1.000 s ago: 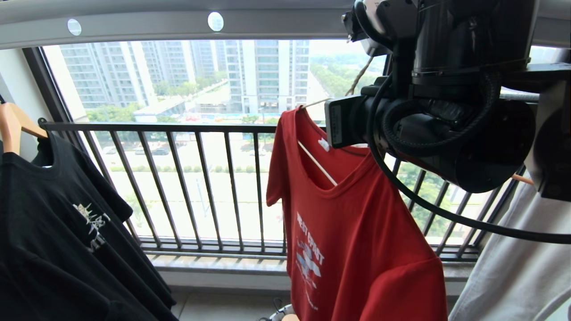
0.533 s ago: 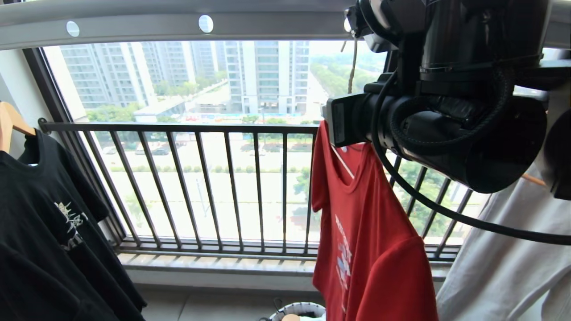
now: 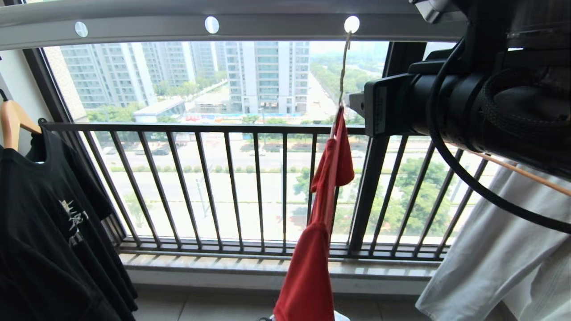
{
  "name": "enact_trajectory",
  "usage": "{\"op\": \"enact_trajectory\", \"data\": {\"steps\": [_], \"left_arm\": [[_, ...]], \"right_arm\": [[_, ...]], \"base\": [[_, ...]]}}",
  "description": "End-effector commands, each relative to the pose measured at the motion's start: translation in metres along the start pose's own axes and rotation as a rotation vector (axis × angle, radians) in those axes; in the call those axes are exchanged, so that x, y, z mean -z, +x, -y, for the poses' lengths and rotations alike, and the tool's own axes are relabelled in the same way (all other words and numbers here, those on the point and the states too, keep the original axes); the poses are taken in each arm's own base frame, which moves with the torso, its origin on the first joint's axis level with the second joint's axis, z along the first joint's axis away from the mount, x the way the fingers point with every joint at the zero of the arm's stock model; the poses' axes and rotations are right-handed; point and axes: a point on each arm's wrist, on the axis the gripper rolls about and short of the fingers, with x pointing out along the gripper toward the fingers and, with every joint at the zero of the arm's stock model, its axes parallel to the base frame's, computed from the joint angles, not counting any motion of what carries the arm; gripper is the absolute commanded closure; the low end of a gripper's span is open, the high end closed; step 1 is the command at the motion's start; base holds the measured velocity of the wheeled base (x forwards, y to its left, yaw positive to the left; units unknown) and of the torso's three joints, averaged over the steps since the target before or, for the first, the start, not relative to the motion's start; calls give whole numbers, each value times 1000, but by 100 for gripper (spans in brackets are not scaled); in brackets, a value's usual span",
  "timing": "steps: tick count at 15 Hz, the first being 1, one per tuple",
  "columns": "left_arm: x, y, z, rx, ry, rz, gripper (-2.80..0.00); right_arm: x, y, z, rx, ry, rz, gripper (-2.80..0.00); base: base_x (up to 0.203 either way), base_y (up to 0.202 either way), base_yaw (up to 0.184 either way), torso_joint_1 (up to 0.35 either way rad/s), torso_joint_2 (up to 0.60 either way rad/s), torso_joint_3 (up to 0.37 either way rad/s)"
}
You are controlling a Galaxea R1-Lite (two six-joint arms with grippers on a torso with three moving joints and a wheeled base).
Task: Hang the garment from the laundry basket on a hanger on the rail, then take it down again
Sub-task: Take the clothes off the clothes rack
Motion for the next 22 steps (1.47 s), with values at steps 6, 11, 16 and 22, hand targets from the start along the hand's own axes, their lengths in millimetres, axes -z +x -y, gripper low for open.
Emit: {"op": "enact_trajectory", "data": {"steps": [6, 11, 16, 22], "left_arm": [[0, 0, 0, -1, 0, 0, 0], [0, 0, 0, -1, 0, -1, 0], [0, 0, 0, -1, 0, 0, 0], [0, 0, 0, -1, 0, 0, 0]], "right_arm": [[1, -22, 17, 2, -21, 3, 0], [5, -14, 11, 5, -34, -10, 0], [5, -5, 5, 55, -50, -32, 0], [4, -1, 3, 74, -56, -40, -280]], "base": [[0, 0, 0, 0, 0, 0], [0, 0, 0, 0, 0, 0], [0, 0, 0, 0, 0, 0], [0, 0, 0, 0, 0, 0]]}}
